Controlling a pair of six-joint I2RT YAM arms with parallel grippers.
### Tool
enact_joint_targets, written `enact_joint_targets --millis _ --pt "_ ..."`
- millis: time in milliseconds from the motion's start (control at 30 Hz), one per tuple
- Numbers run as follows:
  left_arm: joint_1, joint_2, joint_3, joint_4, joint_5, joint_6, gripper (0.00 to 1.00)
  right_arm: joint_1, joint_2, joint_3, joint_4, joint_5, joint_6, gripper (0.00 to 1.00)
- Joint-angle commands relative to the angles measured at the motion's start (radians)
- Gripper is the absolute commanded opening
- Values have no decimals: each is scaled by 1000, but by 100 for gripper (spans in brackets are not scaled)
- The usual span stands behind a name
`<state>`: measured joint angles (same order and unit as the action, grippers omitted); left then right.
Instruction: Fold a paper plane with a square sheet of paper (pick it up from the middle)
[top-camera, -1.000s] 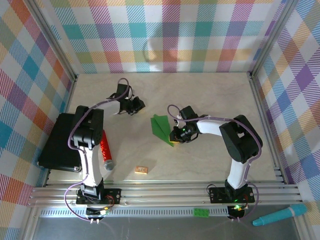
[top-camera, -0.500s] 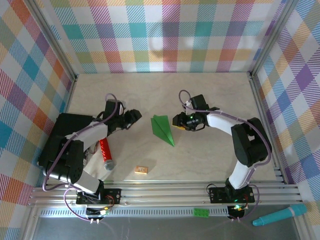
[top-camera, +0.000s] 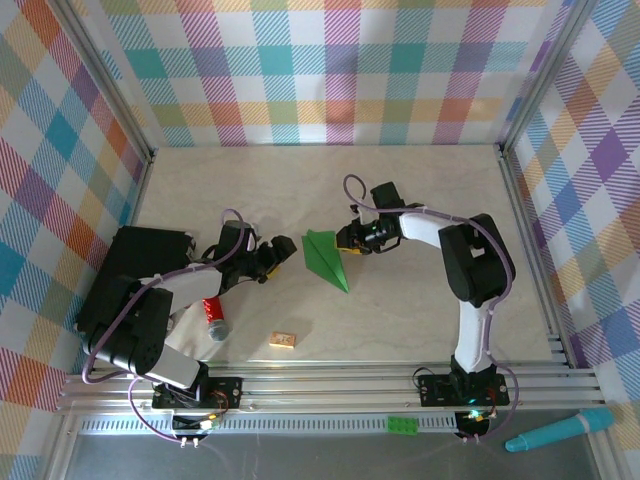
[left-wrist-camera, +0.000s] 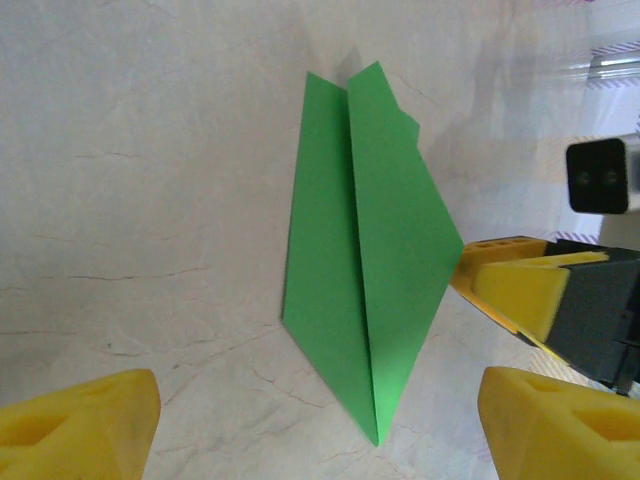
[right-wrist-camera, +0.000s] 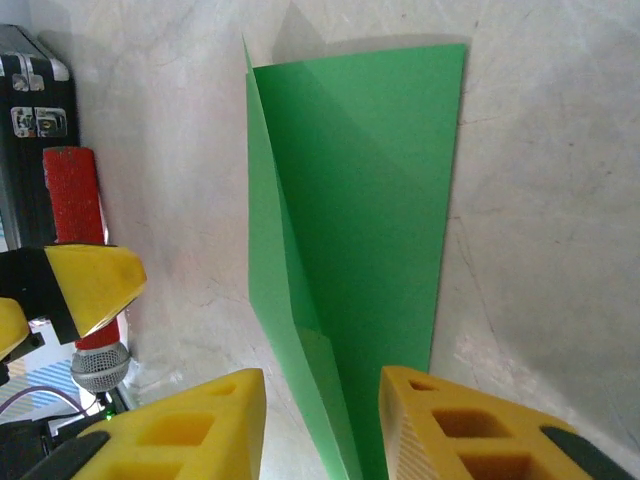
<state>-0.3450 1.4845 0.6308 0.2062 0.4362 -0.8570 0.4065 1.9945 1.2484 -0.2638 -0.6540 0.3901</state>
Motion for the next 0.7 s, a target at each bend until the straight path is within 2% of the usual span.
enact_joint_targets --millis 0,300,433,533,667 --pt "-15 14 14 38 12 -1 84 4 27 25 -2 -77 -47 34" --pt "-38 32 50 25 9 24 87 4 66 45 13 -132 -80 22" --pt "-46 33 61 34 20 28 87 3 47 34 46 -154 -77 9" --pt "-61 27 66 71 58 27 78 2 -12 -6 109 -159 -51 6" --pt "-99 19 82 120 98 30 74 -5 -105 -57 196 -183 10 5"
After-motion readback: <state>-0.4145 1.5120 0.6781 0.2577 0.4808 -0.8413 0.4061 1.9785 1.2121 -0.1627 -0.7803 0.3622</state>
